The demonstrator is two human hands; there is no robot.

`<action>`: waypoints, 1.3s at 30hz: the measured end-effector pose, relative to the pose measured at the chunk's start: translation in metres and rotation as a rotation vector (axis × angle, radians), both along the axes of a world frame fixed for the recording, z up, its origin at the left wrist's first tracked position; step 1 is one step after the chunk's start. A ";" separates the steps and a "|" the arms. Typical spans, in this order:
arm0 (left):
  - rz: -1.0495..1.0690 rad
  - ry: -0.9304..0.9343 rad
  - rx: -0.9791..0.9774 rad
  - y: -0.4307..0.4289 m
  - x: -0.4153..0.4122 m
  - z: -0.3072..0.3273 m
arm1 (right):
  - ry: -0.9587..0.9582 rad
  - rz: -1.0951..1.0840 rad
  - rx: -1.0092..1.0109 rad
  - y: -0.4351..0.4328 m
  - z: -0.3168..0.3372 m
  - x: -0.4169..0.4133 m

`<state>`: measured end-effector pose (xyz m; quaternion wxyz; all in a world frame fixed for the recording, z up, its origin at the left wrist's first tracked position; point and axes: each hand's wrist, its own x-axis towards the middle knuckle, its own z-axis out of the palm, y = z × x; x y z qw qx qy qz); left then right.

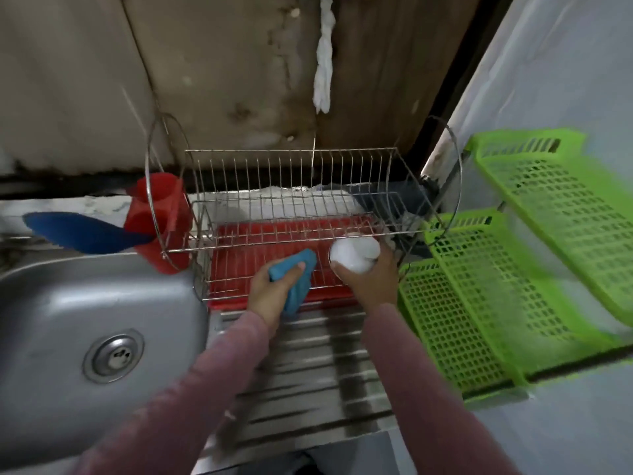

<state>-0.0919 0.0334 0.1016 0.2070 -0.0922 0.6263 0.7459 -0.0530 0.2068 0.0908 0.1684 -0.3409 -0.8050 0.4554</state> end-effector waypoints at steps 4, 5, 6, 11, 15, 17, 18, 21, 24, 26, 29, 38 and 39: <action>0.088 -0.013 0.024 0.013 -0.003 0.000 | -0.164 0.102 0.162 0.028 -0.010 -0.019; 0.105 -0.019 0.029 0.017 -0.003 0.001 | -0.187 0.118 0.181 0.031 -0.011 -0.022; 0.119 -0.023 0.026 0.020 -0.003 0.001 | -0.217 0.135 0.201 0.034 -0.012 -0.024; 0.187 -0.012 0.019 0.029 0.004 -0.001 | -0.296 0.206 0.296 0.040 -0.020 -0.026; 0.223 0.009 0.033 0.029 0.010 0.000 | -0.124 0.182 0.324 0.028 -0.024 -0.014; 0.238 0.011 0.023 0.024 0.014 -0.001 | -0.021 0.181 0.329 0.014 -0.023 -0.002; 0.243 0.007 0.015 0.021 0.017 -0.002 | 0.042 0.179 0.325 0.005 -0.021 0.004; 0.263 0.004 0.024 0.008 0.027 -0.005 | 0.183 0.246 0.262 -0.024 -0.014 0.019; 0.301 0.008 0.055 -0.013 0.038 -0.008 | 0.228 0.363 0.226 -0.053 -0.009 0.029; 0.326 0.018 0.045 -0.034 0.046 -0.008 | 0.205 0.435 0.218 -0.072 -0.007 0.033; 0.385 0.042 0.021 -0.076 0.059 -0.011 | 0.149 0.539 0.251 -0.106 -0.006 0.037; 0.639 -0.009 0.080 -0.245 0.131 -0.023 | -0.022 0.860 0.084 -0.269 -0.013 0.066; 0.663 -0.007 0.077 -0.259 0.137 -0.022 | -0.028 0.868 0.082 -0.283 -0.014 0.070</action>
